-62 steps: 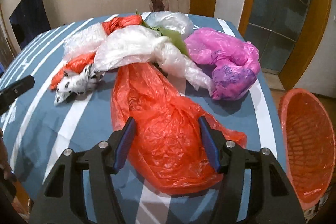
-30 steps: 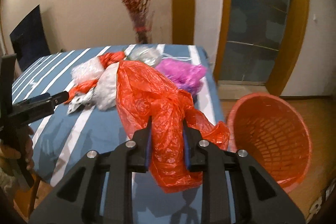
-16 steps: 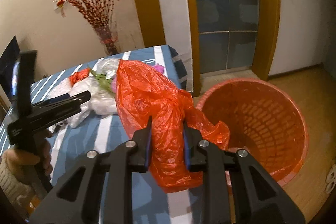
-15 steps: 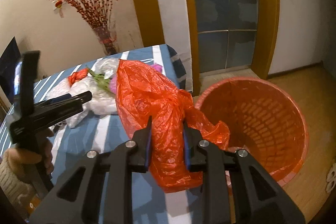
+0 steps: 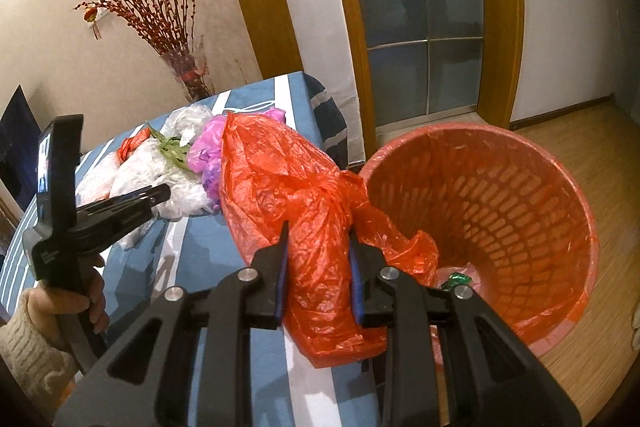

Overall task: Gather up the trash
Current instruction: 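Grasp the clear plastic bag with the left tool while the right tool holds the orange bag, then drop the orange bag and clear bag into the basket by opening both tools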

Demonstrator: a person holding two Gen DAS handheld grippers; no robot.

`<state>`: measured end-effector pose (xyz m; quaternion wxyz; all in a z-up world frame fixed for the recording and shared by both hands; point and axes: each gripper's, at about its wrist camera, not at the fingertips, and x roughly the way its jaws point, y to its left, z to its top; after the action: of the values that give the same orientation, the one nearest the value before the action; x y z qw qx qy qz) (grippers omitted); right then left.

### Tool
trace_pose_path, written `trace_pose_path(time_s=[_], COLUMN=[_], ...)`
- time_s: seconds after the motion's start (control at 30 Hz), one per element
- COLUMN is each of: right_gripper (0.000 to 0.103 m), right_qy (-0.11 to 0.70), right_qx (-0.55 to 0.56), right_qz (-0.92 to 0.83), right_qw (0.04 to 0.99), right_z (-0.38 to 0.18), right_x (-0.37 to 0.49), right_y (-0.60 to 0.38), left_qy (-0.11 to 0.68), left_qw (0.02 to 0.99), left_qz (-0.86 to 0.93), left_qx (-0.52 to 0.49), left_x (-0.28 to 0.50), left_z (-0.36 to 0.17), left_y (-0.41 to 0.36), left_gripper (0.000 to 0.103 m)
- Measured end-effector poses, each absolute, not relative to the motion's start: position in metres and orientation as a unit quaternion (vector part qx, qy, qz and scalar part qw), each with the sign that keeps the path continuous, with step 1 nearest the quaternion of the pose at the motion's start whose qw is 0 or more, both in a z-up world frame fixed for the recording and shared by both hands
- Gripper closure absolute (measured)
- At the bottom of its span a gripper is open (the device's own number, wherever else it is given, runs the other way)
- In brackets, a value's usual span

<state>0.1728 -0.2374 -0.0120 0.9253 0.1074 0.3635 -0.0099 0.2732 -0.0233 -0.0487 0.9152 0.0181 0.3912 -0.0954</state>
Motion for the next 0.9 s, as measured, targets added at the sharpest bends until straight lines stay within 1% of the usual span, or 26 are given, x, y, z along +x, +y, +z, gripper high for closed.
trace_pose_path(time_s=[0.07,0.63,0.9], right_gripper=[0.078,0.078,0.078], right_qy=[0.361,0.323,0.290], right_qx=[0.108,0.115,0.117], right_qz=[-0.010,-0.016,-0.066], right_qw=[0.926,0.939,0.947], right_z=[-0.009,0.016,0.036], right_x=[0.171,0.147,0.133], right_y=[-0.238,-0.241,-0.265], left_qy=[0.388,0.341,0.310], left_qw=[0.916,0.933,0.936], left_qz=[-0.099,-0.118,-0.164], left_qx=[0.012,-0.016,-0.018], left_x=[0.267,0.216,0.198], left_z=[-0.044,0.007,0.038], left_y=[-0.020,0.009,-0.023], left_gripper=[0.090,0.091,0.091])
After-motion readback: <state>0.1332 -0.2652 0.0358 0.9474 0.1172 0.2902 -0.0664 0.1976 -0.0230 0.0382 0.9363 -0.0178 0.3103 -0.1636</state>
